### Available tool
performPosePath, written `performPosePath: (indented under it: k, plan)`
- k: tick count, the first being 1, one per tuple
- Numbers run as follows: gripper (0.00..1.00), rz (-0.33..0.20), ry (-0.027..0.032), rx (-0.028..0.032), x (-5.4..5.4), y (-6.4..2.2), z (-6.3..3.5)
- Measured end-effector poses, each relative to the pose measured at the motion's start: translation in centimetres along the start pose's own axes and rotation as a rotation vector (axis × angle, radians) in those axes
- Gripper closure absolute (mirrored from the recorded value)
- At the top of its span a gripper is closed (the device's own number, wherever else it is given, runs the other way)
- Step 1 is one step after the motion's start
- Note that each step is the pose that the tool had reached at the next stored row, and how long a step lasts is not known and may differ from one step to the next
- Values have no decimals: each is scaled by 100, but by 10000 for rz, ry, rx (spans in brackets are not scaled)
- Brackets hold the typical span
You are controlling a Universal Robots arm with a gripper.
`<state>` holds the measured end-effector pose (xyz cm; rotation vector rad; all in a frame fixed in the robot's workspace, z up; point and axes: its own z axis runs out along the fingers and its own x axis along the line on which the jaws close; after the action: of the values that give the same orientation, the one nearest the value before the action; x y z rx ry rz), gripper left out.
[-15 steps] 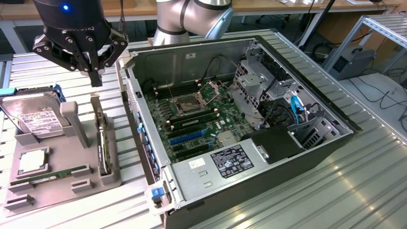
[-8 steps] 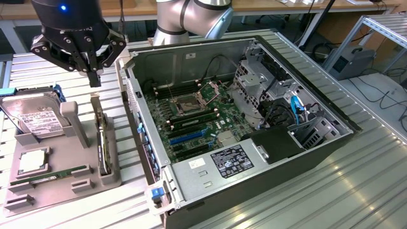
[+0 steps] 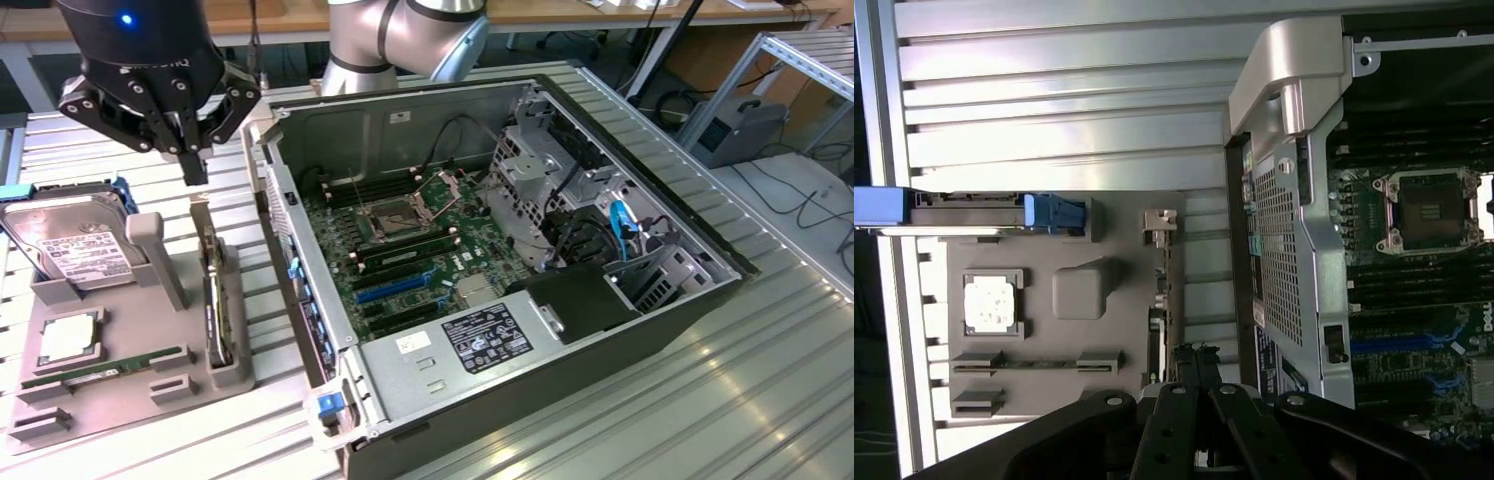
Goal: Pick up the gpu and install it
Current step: 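Reach for the gpu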
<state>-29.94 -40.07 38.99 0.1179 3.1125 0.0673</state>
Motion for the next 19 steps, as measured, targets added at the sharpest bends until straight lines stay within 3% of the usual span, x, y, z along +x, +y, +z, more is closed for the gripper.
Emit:
performPosePath:
  k: [19]
  plan:
    - [89, 1, 0, 0, -12, -154, -5]
